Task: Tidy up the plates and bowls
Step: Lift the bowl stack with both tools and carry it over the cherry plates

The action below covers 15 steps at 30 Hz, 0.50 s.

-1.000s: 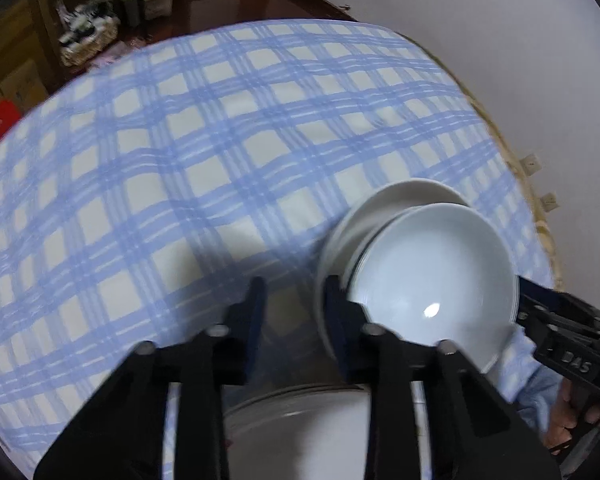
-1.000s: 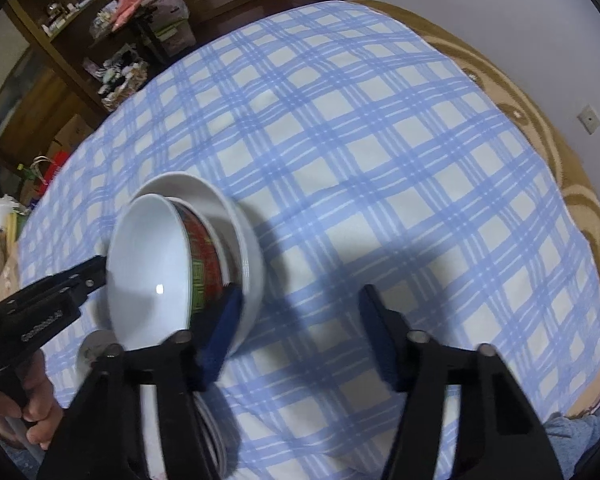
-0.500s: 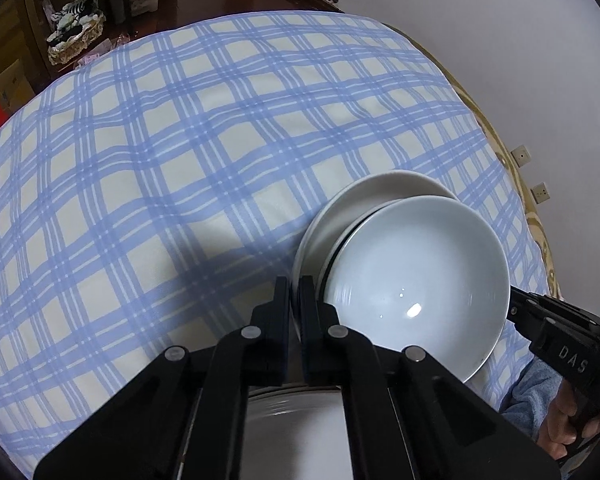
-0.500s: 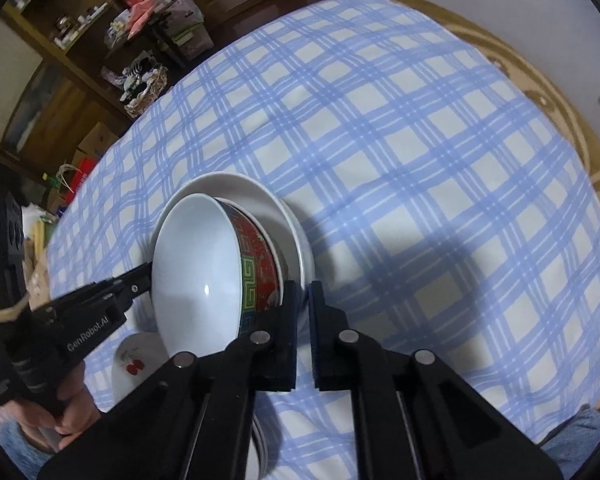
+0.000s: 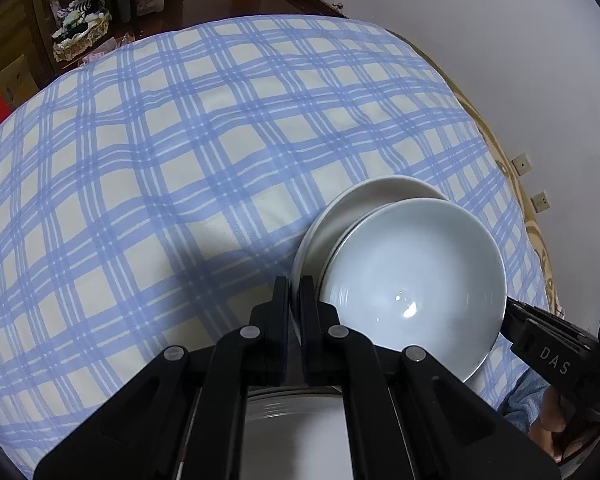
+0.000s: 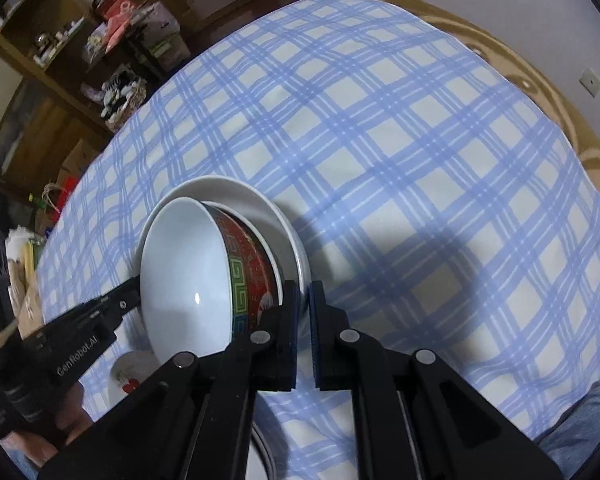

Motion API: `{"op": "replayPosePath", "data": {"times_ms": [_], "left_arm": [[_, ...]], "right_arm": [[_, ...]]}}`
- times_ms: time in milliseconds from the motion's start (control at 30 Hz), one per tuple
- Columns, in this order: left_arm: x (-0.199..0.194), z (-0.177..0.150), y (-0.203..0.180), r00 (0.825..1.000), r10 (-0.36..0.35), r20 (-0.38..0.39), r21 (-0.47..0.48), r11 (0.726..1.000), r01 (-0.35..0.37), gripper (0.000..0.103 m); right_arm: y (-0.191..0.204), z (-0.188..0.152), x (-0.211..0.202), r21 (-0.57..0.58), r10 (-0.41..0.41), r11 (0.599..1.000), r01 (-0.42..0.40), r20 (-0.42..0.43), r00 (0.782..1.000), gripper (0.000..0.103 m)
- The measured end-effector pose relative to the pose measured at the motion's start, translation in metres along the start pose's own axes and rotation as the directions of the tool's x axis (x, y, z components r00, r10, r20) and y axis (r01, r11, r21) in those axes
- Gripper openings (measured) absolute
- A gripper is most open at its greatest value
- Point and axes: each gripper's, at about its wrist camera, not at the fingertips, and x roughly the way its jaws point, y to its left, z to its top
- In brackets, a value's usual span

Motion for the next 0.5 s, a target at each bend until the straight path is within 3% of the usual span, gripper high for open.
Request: {"op": "replayPosePath", "data": {"times_ms": [267, 500], "left_arm": [[-0.004, -0.004, -0.003, 0.999, 0.013, 0.053, -0.021, 1.0, -0.012, 0.004], [-0.007, -0.003, -0.001, 0.999, 0.005, 0.038, -0.004, 1.0, -0.005, 0.004]], "right_arm": [[-0.011, 0.001, 0.001, 0.017, 0.039, 0.999, -0.039, 0.014, 0.999, 0.009], [-0.005, -0.002, -0.008, -0.019, 0.027, 0.999, -0.027, 0.039, 0.999, 0.007]]}}
